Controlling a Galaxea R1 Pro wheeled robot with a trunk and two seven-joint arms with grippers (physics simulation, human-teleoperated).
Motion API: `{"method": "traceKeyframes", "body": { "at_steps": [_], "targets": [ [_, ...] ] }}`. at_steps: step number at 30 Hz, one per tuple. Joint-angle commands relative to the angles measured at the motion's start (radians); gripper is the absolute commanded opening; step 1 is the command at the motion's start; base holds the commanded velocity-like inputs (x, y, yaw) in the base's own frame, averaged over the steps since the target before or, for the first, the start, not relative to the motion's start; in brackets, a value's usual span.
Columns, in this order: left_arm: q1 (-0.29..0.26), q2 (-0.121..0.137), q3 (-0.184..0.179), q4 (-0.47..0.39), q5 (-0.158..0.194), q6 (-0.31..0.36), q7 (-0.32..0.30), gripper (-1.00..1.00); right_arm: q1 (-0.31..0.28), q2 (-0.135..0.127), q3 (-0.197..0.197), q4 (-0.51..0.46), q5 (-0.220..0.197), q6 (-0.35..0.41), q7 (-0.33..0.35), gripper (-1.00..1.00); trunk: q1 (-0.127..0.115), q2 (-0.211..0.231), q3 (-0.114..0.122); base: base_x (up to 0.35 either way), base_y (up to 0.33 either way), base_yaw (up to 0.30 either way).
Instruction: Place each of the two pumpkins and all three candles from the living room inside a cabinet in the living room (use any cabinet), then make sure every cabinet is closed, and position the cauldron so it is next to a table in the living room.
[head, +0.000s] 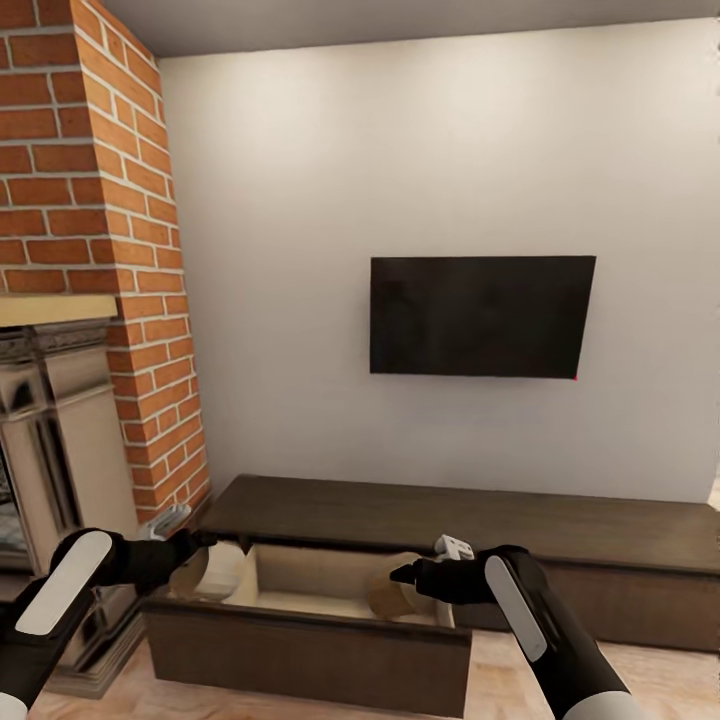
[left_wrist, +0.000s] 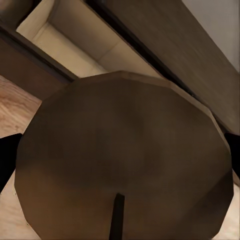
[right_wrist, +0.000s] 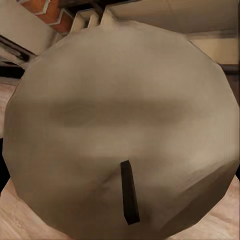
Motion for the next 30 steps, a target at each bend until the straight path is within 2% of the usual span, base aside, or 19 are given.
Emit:
{"method": "traceKeyframes", "body": {
  "at_steps": [1, 7, 12, 21, 25, 28, 30],
  "targets": [
    [-0.001, 0.001, -0.002, 0.000, 0.013, -0.002, 0.009, -1.00, -0.001, 0.000, 0.001, 0.000, 0.006, 0.003, 0.010, -1.00, 0.001, -0.001, 0.000, 0.254, 0.238, -0.223],
    [-0.001, 0.001, -0.002, 0.000, 0.014, -0.002, 0.008, -1.00, -0.002, -0.001, 0.001, 0.000, 0.006, 0.003, 0.010, -1.00, 0.001, -0.001, 0.004, 0.222, 0.260, -0.225],
    [-0.001, 0.001, -0.002, 0.000, 0.014, -0.002, 0.008, -1.00, -0.001, 0.000, 0.002, 0.000, 0.006, 0.003, 0.010, -1.00, 0.001, -0.001, 0.005, 0.182, 0.199, -0.051],
    [-0.001, 0.001, -0.003, 0.000, 0.012, -0.003, 0.010, -1.00, -0.001, 0.000, 0.002, 0.000, 0.006, 0.003, 0.010, -1.00, 0.001, -0.001, 0.005, 0.300, -0.063, -0.003],
    [-0.001, 0.000, -0.009, 0.000, 0.013, -0.003, 0.015, -1.00, 0.000, 0.001, 0.005, 0.000, 0.008, 0.000, 0.007, -1.00, 0.001, -0.001, 0.005, 0.069, -0.029, 0.000],
    [-0.001, -0.004, -0.022, -0.002, 0.012, -0.008, 0.031, -1.00, 0.000, 0.007, 0.017, -0.002, 0.016, 0.000, 0.000, -1.00, 0.001, -0.001, 0.005, 0.010, -0.004, 0.000],
    [-0.002, -0.020, -0.047, -0.006, 0.010, -0.012, 0.068, -1.00, 0.000, 0.025, 0.042, -0.005, 0.021, 0.001, -0.008, -1.00, 0.001, -0.001, 0.005, 0.004, -0.002, 0.000]
  ]
}}
